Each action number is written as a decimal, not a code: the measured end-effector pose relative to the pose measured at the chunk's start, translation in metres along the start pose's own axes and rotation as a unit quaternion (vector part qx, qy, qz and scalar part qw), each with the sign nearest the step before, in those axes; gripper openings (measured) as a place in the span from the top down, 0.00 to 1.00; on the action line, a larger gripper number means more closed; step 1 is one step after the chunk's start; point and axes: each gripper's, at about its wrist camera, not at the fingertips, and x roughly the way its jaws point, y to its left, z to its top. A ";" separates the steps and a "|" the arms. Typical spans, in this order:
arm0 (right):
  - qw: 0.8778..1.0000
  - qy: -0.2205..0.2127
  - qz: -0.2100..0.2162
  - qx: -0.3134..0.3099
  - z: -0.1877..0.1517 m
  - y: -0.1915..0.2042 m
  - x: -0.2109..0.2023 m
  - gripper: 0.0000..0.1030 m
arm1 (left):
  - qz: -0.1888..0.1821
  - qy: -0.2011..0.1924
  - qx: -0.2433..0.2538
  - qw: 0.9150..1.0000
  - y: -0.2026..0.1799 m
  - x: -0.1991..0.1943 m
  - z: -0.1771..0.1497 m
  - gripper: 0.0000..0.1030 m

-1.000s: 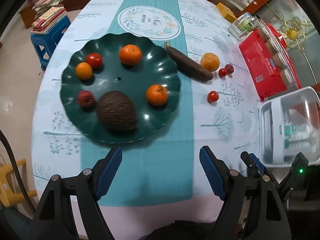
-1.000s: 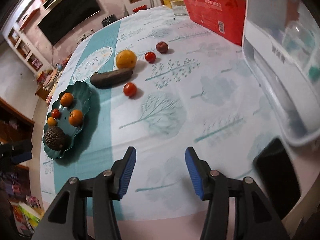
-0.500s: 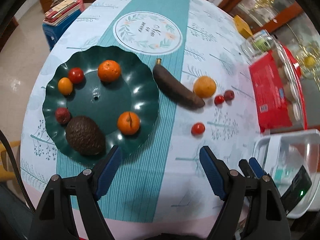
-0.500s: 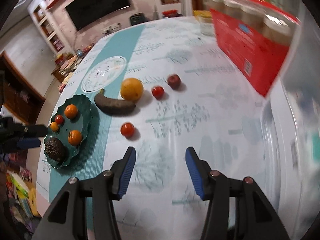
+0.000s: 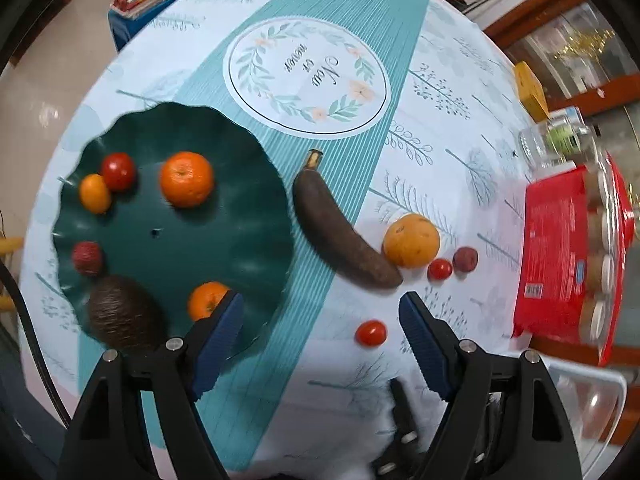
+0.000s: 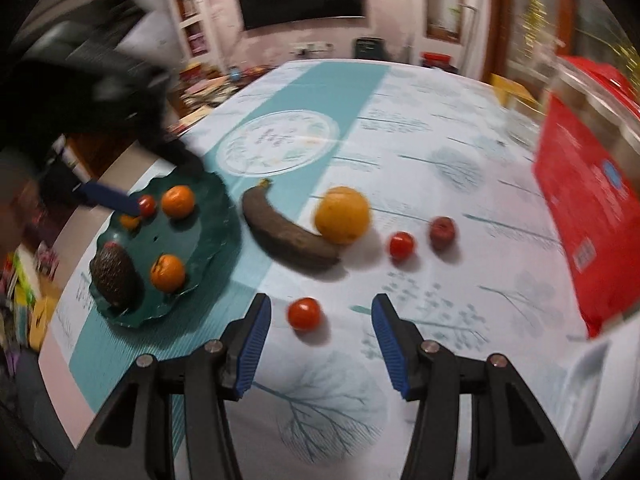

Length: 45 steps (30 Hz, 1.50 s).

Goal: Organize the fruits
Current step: 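Move the left gripper toward the dark banana while the right approaches a cherry tomato, then grasp the dark banana with the left gripper while the right gripper grasps the cherry tomato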

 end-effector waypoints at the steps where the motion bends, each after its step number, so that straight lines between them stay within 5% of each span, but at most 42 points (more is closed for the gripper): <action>1: 1.000 -0.004 0.004 -0.012 -0.001 0.004 0.004 0.49 | -0.005 0.003 -0.008 1.000 -0.001 0.008 0.003 0.24; 12: 0.997 -0.026 0.017 -0.065 -0.014 0.015 0.041 0.49 | -0.048 -0.020 -0.049 0.997 -0.014 0.057 0.006 0.27; 20: 0.997 -0.024 0.036 -0.063 -0.020 0.010 0.059 0.51 | -0.023 -0.021 -0.052 0.998 -0.022 0.083 0.010 0.40; 45: 0.996 -0.006 0.082 -0.038 -0.022 -0.001 0.073 0.72 | 0.062 -0.028 -0.022 0.997 -0.041 0.111 0.024 0.44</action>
